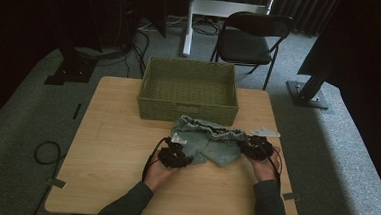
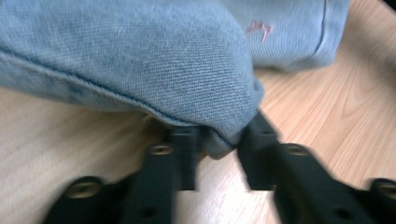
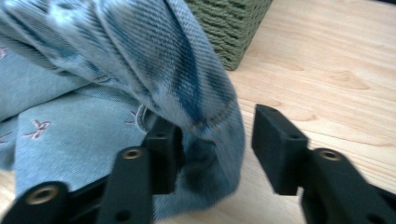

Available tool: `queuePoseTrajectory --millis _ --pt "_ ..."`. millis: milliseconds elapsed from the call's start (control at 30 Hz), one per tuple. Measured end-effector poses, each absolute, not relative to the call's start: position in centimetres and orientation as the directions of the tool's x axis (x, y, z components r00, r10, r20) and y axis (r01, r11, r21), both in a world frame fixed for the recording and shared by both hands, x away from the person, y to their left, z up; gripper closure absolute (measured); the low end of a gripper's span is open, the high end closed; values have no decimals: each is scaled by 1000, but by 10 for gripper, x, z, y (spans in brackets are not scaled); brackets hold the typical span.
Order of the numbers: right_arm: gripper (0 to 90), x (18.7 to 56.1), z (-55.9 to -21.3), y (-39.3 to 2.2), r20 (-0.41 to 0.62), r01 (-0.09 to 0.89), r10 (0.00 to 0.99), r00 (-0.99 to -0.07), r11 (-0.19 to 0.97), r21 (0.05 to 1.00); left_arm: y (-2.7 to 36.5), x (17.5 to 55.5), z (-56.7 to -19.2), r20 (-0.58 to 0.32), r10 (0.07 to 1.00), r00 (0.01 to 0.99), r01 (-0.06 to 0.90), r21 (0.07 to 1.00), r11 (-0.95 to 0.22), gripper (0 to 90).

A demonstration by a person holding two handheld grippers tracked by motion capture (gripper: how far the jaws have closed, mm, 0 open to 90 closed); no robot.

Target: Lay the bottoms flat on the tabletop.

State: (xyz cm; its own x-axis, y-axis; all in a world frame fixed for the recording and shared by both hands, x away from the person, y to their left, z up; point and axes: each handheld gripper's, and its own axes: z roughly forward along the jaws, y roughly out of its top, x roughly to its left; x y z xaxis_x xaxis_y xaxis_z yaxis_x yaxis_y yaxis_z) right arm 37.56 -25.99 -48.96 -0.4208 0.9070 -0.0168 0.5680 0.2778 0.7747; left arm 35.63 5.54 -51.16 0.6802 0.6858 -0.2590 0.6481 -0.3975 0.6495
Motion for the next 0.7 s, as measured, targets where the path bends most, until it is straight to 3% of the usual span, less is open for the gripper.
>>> queuePoseTrajectory --millis 133,333,700 --pt "424 360 -479 -261 -49 527 909 -413 283 801 56 359 -499 -267 675 688 629 682 -372 821" --pt "421 334 -465 -254 -42 451 878 -477 286 845 57 364 -481 -268 658 704 600 720 -349 828" --pt "377 335 -511 -199 -41 490 770 -636 444 750 58 371 -461 -265 648 714 571 756 -321 833"
